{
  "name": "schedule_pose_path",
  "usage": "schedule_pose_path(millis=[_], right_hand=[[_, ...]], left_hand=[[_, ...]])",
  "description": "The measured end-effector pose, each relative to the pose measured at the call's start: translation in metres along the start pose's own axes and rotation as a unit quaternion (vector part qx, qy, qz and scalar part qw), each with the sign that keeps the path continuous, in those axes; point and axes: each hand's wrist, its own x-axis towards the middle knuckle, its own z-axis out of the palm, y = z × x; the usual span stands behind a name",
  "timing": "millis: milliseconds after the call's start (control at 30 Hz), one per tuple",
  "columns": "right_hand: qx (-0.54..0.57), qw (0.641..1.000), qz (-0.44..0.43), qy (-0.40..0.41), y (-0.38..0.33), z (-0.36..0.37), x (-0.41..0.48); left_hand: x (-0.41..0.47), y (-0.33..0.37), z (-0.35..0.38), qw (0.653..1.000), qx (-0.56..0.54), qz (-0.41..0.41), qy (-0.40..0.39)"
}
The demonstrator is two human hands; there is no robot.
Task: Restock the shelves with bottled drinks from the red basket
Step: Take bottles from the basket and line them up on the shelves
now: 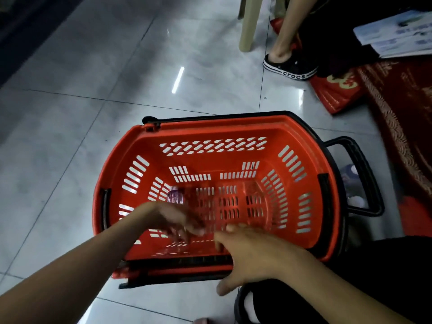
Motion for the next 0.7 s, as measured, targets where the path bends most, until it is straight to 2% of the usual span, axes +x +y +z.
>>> schedule_pose_path(millis=[33,100,167,267,500,567,700], right_hand=[[0.053,0.998,0.015,-0.013,0.003,-0.003,0.001],[0.174,0.984,0.043,-0.020,0.010,-0.008,0.005],[0.243,0.968,0.064,0.012,0.016,-0.010,0.009],[0.230,0.967,0.091,0.058,0.031,-0.011,0.015],[0.215,0.960,0.162,0.070,0.074,-0.016,0.027],[0.204,0.958,0.185,0.083,0.082,-0.020,0.031],[0.226,0.941,0.216,0.127,0.095,-0.024,0.034]], left_hand=[[0.022,-0.011,-0.008,0.995,-0.054,-0.014,0.085],[0.058,-0.031,-0.020,0.960,-0.098,-0.037,0.258],[0.086,-0.050,-0.027,0.933,-0.116,-0.068,0.333],[0.112,-0.065,-0.023,0.917,-0.195,-0.109,0.329],[0.147,-0.081,-0.025,0.898,-0.244,-0.122,0.344],[0.146,-0.078,-0.028,0.901,-0.261,-0.139,0.316],[0.136,-0.058,-0.020,0.915,-0.327,-0.118,0.204]])
